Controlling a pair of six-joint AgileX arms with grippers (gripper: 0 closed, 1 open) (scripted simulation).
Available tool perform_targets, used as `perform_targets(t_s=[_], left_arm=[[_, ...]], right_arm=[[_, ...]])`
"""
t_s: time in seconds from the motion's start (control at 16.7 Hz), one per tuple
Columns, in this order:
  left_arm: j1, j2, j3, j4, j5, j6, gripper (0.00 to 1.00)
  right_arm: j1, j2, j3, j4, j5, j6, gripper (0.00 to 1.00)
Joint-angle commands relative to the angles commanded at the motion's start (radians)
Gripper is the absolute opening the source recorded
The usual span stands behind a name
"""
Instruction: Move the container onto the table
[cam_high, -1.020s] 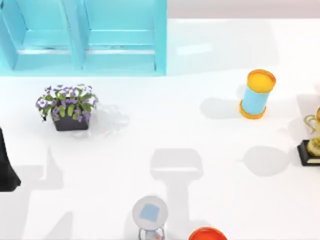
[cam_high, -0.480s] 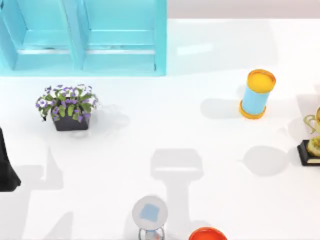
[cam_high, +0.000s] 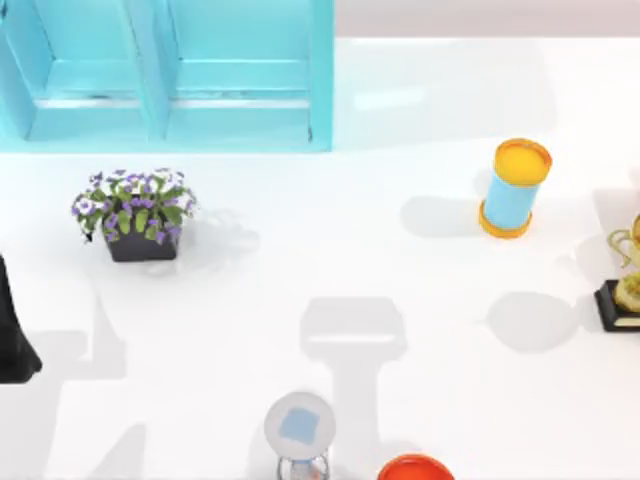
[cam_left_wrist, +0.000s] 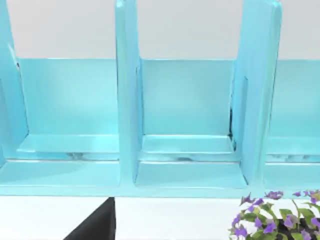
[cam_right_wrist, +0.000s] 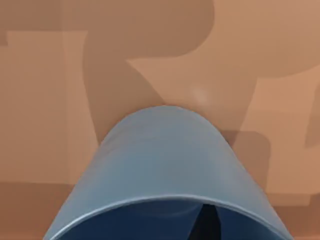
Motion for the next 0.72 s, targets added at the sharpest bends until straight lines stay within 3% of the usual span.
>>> perform_targets(t_s=[0.18,0.72], left_arm=[[0.000,0.000,0.000,0.000,0.000,0.000,1.00],[0.000,0.000,0.000,0.000,0.000,0.000,1.00]], right_arm=[[0.000,0.000,0.000,0.000,0.000,0.000,0.02],[0.000,-0.001,0.000,0.000,0.000,0.000,0.00]])
